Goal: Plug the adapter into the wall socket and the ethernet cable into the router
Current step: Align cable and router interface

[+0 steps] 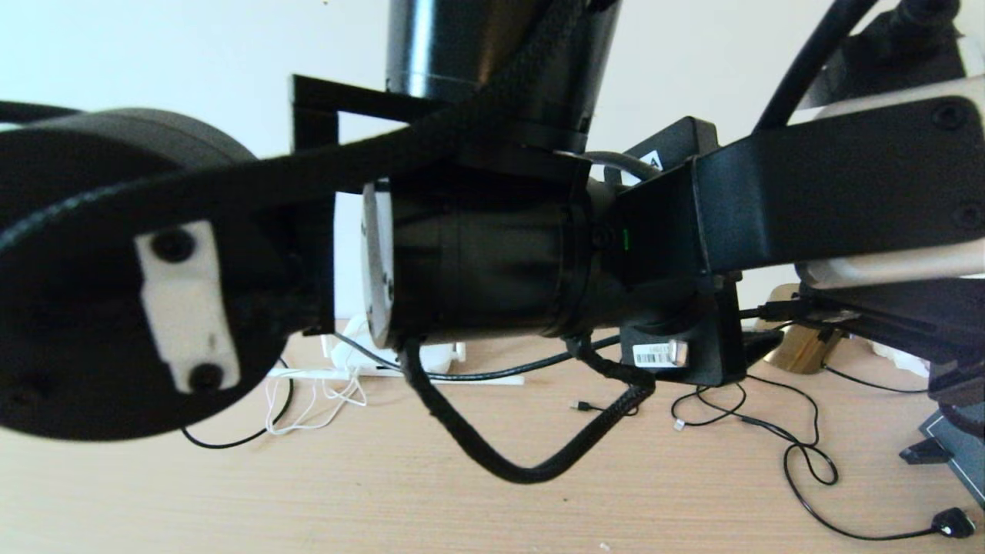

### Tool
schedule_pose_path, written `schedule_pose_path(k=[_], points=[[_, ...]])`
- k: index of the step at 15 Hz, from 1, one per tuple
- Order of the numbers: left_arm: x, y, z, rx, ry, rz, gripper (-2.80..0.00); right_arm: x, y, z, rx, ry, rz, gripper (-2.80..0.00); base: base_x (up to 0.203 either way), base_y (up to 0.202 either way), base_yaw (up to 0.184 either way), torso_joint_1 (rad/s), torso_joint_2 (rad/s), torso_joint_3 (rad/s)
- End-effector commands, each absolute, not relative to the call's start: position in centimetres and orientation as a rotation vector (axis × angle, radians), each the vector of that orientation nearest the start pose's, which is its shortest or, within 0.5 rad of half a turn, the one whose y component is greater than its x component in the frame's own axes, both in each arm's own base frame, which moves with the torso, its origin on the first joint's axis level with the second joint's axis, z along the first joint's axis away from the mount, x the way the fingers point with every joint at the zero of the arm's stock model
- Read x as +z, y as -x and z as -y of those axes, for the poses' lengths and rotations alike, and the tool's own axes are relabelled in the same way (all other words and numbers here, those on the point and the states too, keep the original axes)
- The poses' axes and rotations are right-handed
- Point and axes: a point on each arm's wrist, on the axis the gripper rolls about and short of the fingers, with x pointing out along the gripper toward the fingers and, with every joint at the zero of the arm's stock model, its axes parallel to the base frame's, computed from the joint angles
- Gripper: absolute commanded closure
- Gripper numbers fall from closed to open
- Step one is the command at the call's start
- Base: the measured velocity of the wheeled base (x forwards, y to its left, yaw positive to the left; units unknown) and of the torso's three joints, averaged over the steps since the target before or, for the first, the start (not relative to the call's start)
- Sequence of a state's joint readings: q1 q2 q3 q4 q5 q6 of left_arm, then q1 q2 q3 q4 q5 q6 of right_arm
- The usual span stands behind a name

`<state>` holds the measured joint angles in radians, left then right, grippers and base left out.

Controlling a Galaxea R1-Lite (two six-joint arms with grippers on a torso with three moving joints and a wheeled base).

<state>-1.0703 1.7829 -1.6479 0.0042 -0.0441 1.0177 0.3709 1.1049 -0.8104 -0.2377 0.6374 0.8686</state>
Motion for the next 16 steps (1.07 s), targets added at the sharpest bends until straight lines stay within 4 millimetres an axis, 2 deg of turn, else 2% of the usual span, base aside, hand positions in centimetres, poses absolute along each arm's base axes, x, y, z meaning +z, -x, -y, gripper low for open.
schedule_pose_path(k=[1, 4, 8, 10, 12, 16], points=[[33.3, -15.8, 30.2, -1.073, -0.964, 0.504, -2.8, 28.8, -13.6, -6.7, 0.901, -0.904, -0.534, 0.0, 0.0, 0.0, 0.0, 0.0, 0.0, 0.0], [32.8, -14.6, 30.4, -1.072, -0.943, 0.588, -2.8, 29.4, -13.5, -6.6, 0.886, -1.041, -0.596, 0.0, 0.0, 0.0, 0.0, 0.0, 0.0, 0.0], [31.0, -12.4, 28.8, -1.111, -0.967, 0.631, -2.8, 29.5, -13.5, -6.6, 0.865, -1.124, -0.654, 0.0, 0.0, 0.0, 0.0, 0.0, 0.0, 0.0], [29.9, -12.0, 28.3, -1.117, -0.981, 0.725, -2.8, 29.6, -13.4, -6.7, 0.882, -1.179, -0.712, 0.0, 0.0, 0.0, 0.0, 0.0, 0.0, 0.0], [29.9, -12.5, 28.0, -1.094, -0.954, 0.873, -2.8, 30.0, -13.3, -6.7, 0.92, -1.229, -0.784, 0.0, 0.0, 0.0, 0.0, 0.0, 0.0, 0.0], [29.9, -14.9, 27.7, -1.039, -0.977, 1.022, -2.8, 30.5, -13.1, -6.5, 0.978, -1.285, -0.899, 0.0, 0.0, 0.0, 0.0, 0.0, 0.0, 0.0]])
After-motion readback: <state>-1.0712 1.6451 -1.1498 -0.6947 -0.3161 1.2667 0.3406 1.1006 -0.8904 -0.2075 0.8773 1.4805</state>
